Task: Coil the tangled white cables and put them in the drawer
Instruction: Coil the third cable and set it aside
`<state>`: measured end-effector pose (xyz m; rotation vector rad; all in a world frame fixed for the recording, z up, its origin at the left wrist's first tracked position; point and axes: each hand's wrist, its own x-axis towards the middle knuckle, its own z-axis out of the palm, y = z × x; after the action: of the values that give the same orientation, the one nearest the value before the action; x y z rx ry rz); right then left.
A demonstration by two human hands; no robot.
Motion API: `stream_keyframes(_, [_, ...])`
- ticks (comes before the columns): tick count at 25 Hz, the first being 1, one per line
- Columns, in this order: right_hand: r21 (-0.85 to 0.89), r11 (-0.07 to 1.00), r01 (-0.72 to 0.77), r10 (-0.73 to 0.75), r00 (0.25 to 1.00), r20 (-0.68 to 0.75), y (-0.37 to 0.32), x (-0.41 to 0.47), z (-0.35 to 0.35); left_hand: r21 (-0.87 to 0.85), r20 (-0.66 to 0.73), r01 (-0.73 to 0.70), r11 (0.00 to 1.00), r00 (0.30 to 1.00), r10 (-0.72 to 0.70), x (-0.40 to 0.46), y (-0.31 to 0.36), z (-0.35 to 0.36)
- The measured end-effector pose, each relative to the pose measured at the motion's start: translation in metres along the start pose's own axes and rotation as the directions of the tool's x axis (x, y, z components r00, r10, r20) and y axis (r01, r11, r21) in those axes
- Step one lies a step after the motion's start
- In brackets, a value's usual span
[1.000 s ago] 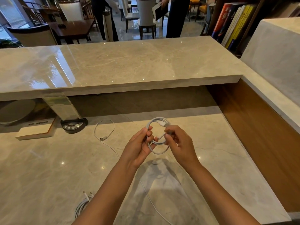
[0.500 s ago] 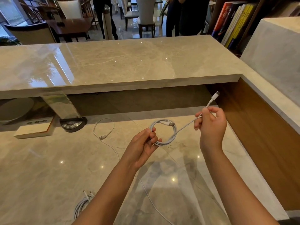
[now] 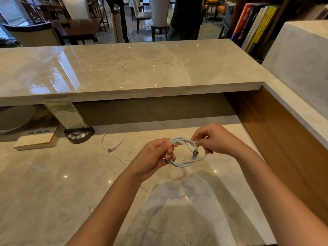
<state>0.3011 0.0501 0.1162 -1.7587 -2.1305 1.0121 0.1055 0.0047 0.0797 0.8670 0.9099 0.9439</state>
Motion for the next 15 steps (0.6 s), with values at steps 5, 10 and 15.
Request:
stream_keyframes(5, [0.160,0.981,0.112,-0.120,0.992,0.044,-0.002,-0.002,-0.002,-0.081,0.005,0.018,0.997,1.000,-0.018,-0.007,0.003,-0.012])
stream_keyframes(10, [0.229,0.955,0.187,-0.215,0.971,0.103,-0.015,-0.003,0.004,-0.137,0.025,0.041,0.990,0.999,-0.038,-0.006,-0.005,-0.010])
stream_keyframes(15, [0.363,0.920,0.147,-0.190,0.978,0.086,-0.030,0.001,0.009,-0.179,-0.061,0.040,0.983,0.997,-0.051,-0.003,-0.003,-0.004])
